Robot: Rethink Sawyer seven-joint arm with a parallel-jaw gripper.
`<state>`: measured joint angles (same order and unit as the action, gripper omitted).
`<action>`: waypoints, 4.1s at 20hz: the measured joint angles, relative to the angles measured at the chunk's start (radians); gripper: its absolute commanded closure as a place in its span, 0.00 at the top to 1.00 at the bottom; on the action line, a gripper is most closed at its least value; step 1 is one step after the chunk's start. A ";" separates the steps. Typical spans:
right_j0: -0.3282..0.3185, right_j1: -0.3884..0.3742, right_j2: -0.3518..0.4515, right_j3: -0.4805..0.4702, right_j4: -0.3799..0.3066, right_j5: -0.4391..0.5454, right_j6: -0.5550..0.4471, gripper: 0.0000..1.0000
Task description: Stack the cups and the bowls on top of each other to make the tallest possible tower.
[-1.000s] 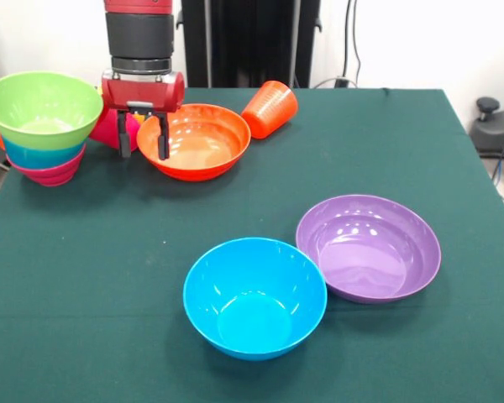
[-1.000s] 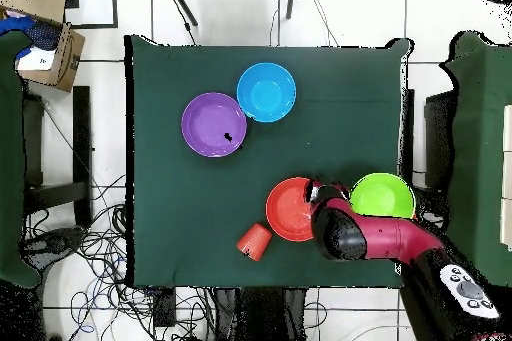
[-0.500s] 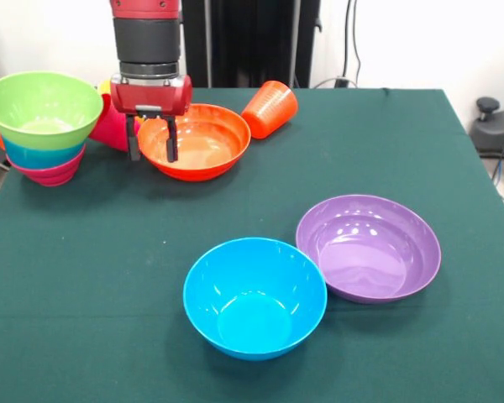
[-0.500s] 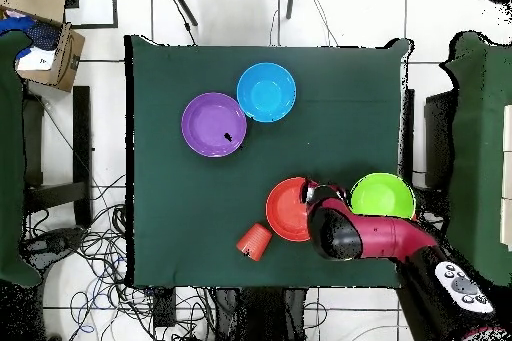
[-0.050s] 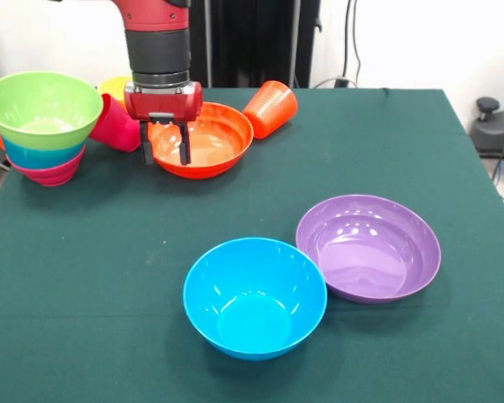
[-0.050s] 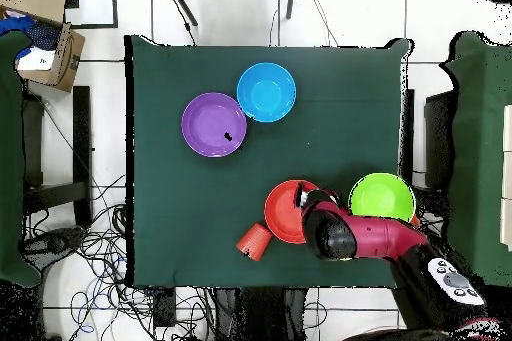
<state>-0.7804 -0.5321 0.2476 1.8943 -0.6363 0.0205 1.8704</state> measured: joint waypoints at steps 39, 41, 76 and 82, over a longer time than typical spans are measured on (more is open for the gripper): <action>-0.025 0.075 0.013 0.000 -0.065 0.121 0.000 0.00; -0.025 0.073 0.017 0.011 -0.069 0.121 0.000 0.00; -0.443 -0.190 0.485 0.170 0.101 0.375 0.000 0.00; -0.509 -0.242 0.594 0.189 0.149 0.400 0.000 0.00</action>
<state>-1.2891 -0.7744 0.8419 2.0834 -0.4871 0.4202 1.8704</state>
